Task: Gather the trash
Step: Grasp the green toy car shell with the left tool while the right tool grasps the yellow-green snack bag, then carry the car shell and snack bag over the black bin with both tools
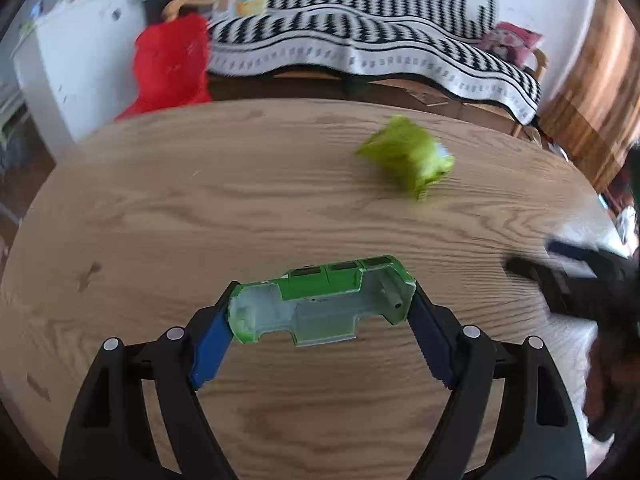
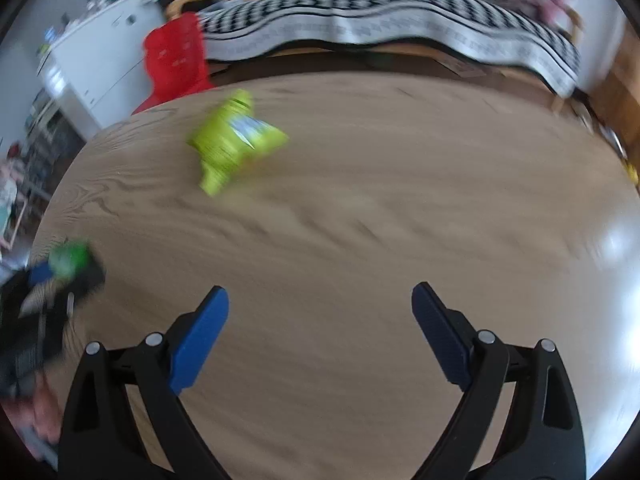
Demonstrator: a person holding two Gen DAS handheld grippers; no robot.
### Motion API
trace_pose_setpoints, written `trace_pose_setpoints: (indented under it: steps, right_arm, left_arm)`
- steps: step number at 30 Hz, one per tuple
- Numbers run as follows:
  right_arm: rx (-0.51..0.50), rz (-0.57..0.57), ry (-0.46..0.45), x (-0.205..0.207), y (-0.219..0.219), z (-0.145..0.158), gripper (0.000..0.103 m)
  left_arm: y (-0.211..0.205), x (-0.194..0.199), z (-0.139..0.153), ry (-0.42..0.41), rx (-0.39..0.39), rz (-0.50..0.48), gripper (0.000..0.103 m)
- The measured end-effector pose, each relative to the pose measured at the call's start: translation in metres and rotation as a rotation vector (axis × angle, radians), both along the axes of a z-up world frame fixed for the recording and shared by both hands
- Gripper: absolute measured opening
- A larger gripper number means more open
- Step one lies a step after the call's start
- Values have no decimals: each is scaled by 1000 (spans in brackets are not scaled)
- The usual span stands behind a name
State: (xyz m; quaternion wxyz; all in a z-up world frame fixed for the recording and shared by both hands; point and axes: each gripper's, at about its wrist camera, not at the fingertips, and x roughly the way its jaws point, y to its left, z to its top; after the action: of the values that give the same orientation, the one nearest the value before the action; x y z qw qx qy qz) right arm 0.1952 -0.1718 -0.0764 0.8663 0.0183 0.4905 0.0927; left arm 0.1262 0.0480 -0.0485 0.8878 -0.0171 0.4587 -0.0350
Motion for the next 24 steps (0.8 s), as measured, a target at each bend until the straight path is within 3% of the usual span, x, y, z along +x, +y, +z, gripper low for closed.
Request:
trace_pose_setpoints:
  steps: [4, 8, 12, 14, 15, 17, 24]
  right_arm:
    - [-41, 93, -4, 58, 50, 9, 90]
    - [-142, 149, 35, 101, 87, -4, 90]
    - [-164, 140, 72, 114, 89, -18, 88]
    - [-167, 133, 64, 110, 83, -17, 70]
    - [-159, 132, 58, 107, 80, -15, 69]
    - [-114, 125, 52, 94, 67, -7, 56]
    - [-75, 48, -11, -12, -8, 35, 53]
  left_arm:
    - [23, 3, 3, -14, 3, 46, 78]
    - [29, 10, -2, 3, -5, 51, 78]
    - [21, 13, 0, -2, -1, 32, 78]
    - [15, 12, 1, -8, 11, 17, 78]
    - [13, 13, 1, -8, 16, 13, 78]
    - [8, 12, 2, -9, 11, 6, 78]
    - [-35, -3, 16, -47, -2, -81, 78]
